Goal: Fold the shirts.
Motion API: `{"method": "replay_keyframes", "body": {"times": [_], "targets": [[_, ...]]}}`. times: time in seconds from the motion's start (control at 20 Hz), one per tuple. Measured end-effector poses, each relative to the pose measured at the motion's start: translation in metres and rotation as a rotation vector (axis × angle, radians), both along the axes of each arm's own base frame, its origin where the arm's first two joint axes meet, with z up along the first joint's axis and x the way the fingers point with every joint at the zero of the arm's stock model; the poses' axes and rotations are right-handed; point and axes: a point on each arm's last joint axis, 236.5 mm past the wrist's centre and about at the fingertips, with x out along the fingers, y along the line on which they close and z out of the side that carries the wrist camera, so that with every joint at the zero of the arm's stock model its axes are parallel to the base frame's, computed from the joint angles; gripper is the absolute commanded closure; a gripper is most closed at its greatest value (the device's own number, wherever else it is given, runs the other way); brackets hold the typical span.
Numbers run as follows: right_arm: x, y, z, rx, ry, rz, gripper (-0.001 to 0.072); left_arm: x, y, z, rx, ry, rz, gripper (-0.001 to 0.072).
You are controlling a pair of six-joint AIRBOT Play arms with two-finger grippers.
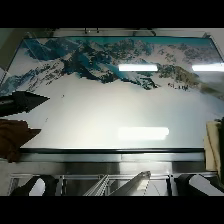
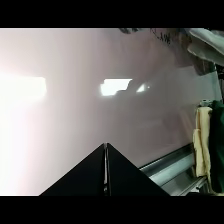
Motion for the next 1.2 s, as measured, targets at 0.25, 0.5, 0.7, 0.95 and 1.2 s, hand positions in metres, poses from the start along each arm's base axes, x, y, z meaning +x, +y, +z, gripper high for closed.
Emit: {"method": "replay_keyframes", "body": {"times": [0.25,0.5,0.7,0.95,1.2], "targets": [[-0.165,-0.061,-0.059,-0.09,0.535,-0.275,0.0699,0.0,0.0,0.0,0.006,-0.009,-0.007,0.0694],[-0.258,-0.054,-0.095,-0.044,0.863,-0.348,0.0699,0.0,0.0,0.0,0.013,-0.017,-0.014,0.0694],[-0.294,-0.052,-0.1,-0.055,1.003,-0.371,0.0697,0.002,0.001,-0.004,0.008,-0.004,-0.018,0.0695],[-0.309,-0.052,-0.103,-0.055,1.075,-0.369,0.0028,0.004,0.001,-0.02,-0.024,0.063,-0.04,0.0695],[-0.295,-0.06,-0.094,-0.098,1.051,-0.335,0.0494,0.008,-0.006,-0.018,-0.087,0.06,-0.077,0.0697]]}}
